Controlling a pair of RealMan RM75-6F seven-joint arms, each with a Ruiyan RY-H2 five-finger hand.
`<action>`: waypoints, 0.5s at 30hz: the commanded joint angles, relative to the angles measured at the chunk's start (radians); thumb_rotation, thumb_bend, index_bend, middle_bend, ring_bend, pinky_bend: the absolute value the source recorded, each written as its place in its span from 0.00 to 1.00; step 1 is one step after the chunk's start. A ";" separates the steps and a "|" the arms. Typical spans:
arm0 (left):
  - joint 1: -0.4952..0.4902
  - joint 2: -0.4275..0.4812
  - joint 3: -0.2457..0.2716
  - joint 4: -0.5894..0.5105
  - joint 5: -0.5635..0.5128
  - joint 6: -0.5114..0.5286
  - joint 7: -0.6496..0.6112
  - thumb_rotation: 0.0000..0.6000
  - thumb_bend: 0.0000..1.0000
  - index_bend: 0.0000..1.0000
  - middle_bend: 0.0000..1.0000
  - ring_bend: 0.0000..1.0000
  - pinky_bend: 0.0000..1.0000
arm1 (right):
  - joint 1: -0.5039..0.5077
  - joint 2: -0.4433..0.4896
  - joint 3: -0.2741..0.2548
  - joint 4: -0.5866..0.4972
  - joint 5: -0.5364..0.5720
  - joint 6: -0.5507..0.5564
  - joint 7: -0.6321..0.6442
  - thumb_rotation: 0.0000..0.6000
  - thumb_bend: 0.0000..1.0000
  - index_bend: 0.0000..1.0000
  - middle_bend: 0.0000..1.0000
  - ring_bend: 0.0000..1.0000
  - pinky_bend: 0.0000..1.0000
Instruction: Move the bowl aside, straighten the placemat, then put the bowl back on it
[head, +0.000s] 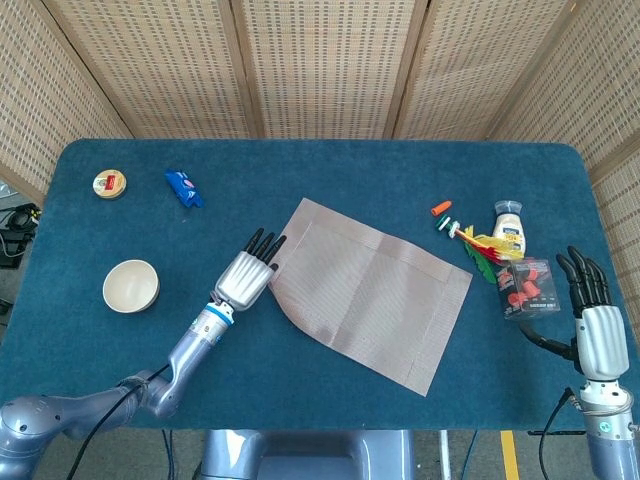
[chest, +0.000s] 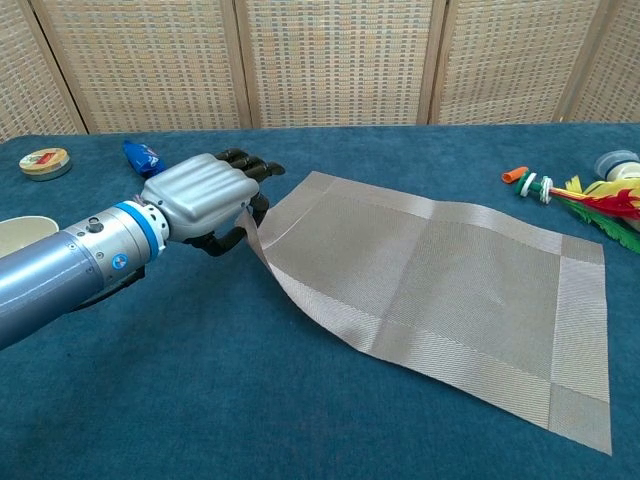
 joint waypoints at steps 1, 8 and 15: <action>0.017 0.028 0.014 -0.036 0.012 0.016 0.010 1.00 0.57 0.67 0.00 0.00 0.00 | 0.000 0.001 -0.001 -0.002 -0.002 0.001 -0.002 1.00 0.26 0.08 0.00 0.00 0.00; 0.076 0.135 0.084 -0.213 0.040 0.044 0.065 1.00 0.57 0.67 0.00 0.00 0.00 | -0.003 0.001 -0.009 -0.015 -0.017 0.010 -0.019 1.00 0.26 0.08 0.00 0.00 0.00; 0.131 0.224 0.173 -0.415 0.086 0.074 0.163 1.00 0.57 0.67 0.00 0.00 0.00 | -0.007 0.001 -0.017 -0.030 -0.035 0.023 -0.041 1.00 0.26 0.08 0.00 0.00 0.00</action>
